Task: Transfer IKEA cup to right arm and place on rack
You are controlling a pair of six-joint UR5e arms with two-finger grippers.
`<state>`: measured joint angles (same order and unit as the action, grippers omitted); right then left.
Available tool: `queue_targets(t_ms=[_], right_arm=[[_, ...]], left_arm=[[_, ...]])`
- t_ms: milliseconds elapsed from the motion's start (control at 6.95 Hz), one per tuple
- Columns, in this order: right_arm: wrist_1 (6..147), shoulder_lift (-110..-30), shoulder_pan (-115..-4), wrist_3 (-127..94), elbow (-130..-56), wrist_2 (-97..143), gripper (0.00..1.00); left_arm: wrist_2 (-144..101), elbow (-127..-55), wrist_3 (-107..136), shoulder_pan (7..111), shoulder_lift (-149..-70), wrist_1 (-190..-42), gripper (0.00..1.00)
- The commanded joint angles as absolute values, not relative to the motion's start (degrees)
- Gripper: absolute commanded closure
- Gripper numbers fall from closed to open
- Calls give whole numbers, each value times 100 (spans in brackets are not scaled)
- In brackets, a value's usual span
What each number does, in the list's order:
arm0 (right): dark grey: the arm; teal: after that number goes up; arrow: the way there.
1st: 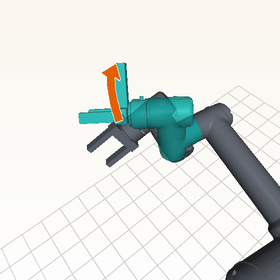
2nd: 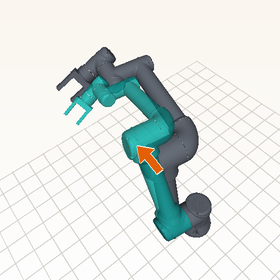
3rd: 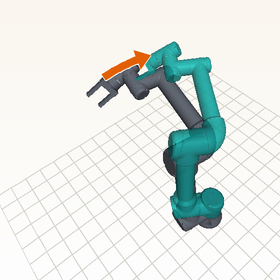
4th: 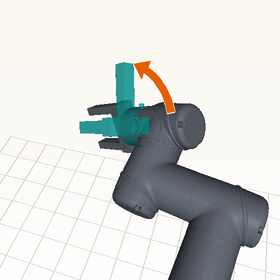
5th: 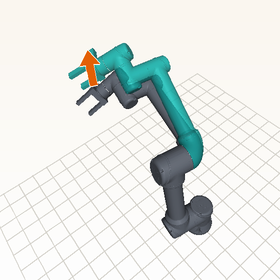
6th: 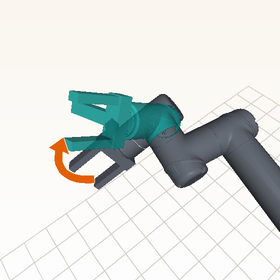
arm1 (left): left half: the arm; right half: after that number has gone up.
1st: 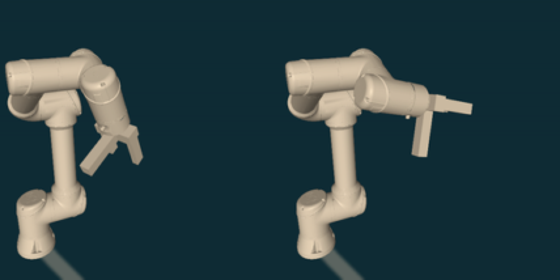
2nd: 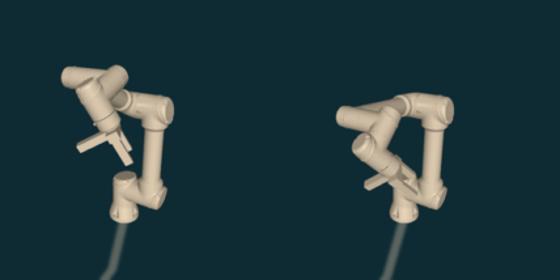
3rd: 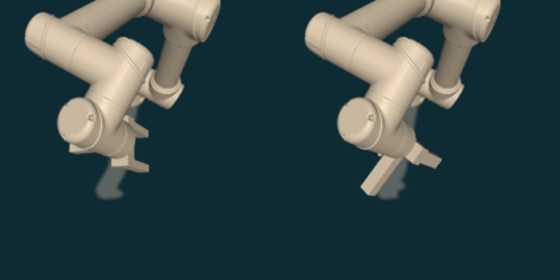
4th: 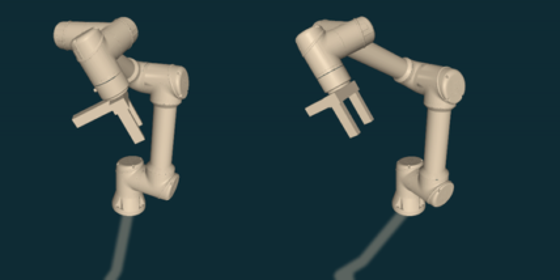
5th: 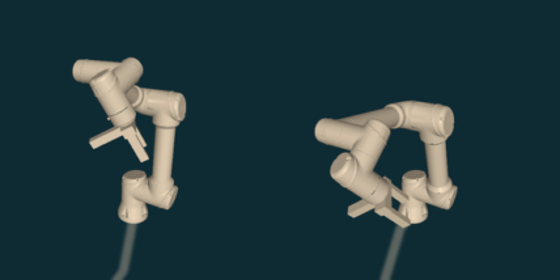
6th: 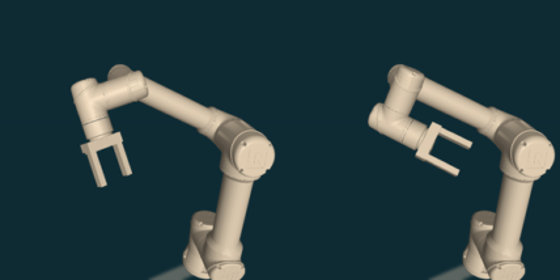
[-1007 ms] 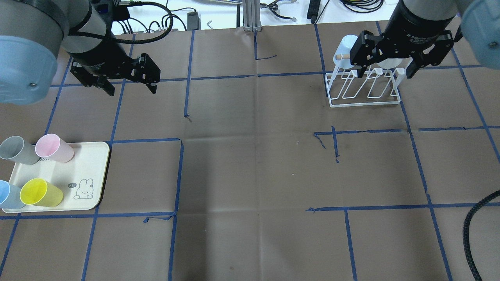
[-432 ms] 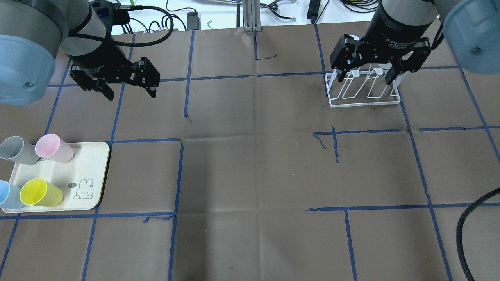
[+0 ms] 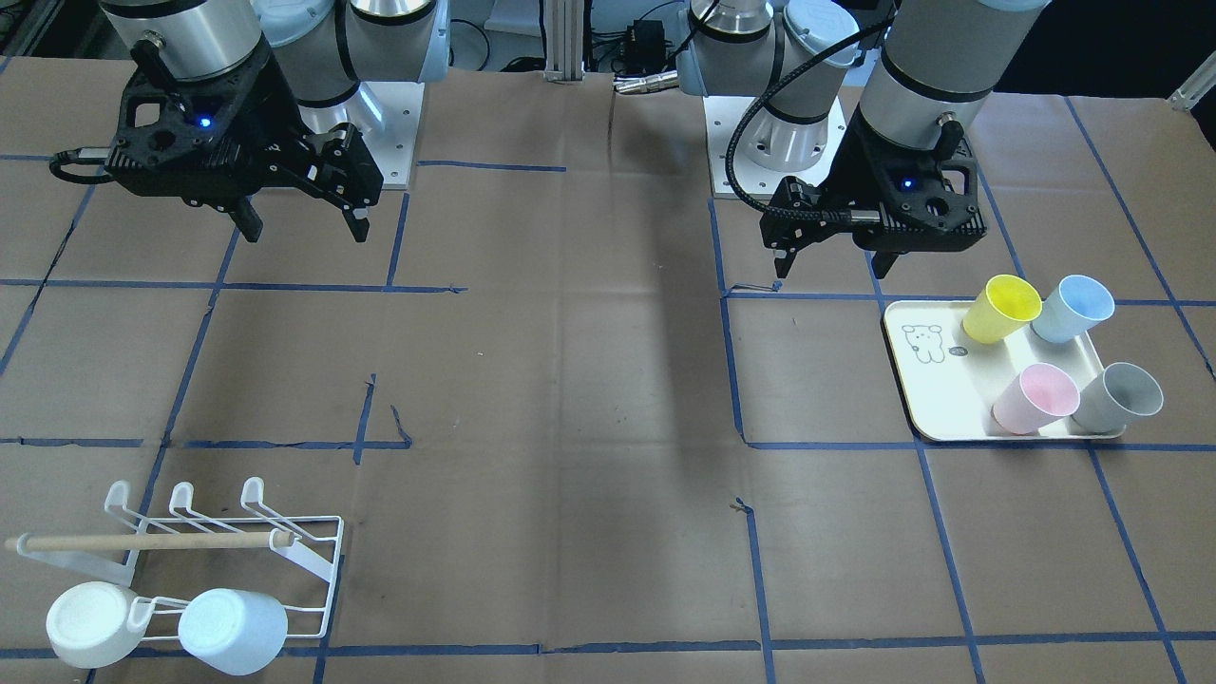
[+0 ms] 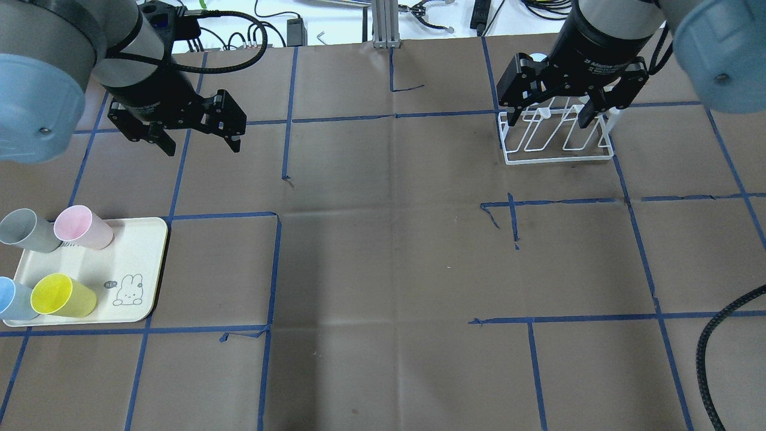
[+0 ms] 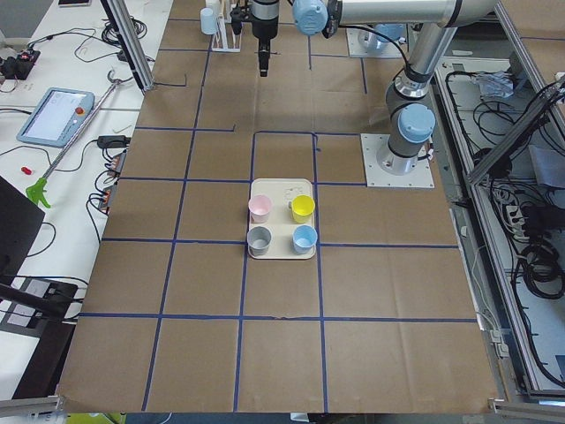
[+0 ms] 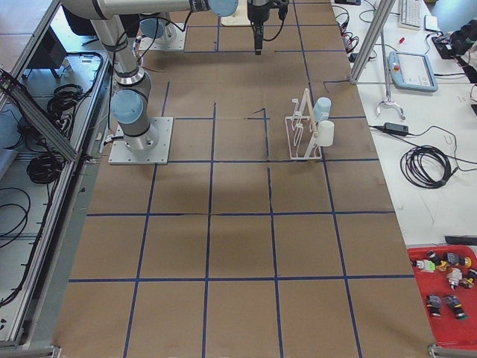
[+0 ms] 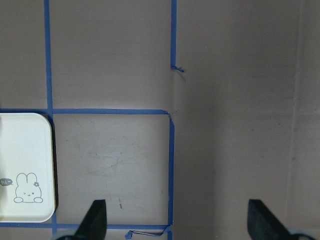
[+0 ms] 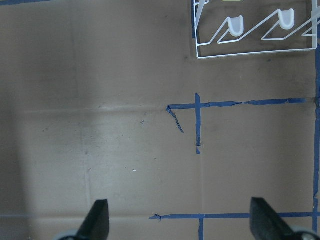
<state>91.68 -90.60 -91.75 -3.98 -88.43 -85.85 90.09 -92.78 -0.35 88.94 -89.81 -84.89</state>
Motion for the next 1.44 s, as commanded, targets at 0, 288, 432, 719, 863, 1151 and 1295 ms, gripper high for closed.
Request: queue_targets(t_ms=[0, 288, 432, 719, 863, 1151, 1295], right_arm=[[9237, -9062, -9176, -413, -8912, -8596, 0], [9675, -9044, -9176, -431, -9035, -8578, 0], [9677, -9061, -9176, -370, -9035, -8587, 0], [9616, -9070, -9176, -343, -9027, -8631, 0], [9607, -9079, -9176, -334, -9035, -8640, 0], [9580, -9088, -9176, -343, -9035, -8744, 0], [9580, -9079, -9176, -369, -9018, -8858, 0]], left_arm=[[9009, -9272, -35, 8895, -8974, -8525, 1], [9009, -9273, -35, 8895, -8974, -8525, 1], [9009, -9272, -35, 8895, -8974, -8525, 1], [9000, -9272, -35, 8895, -8974, -8517, 1], [8991, -9281, -35, 8895, -8965, -8517, 1], [8983, -9272, -35, 8895, -8965, -8517, 1], [8982, -9272, -35, 8895, -8974, -8517, 1]])
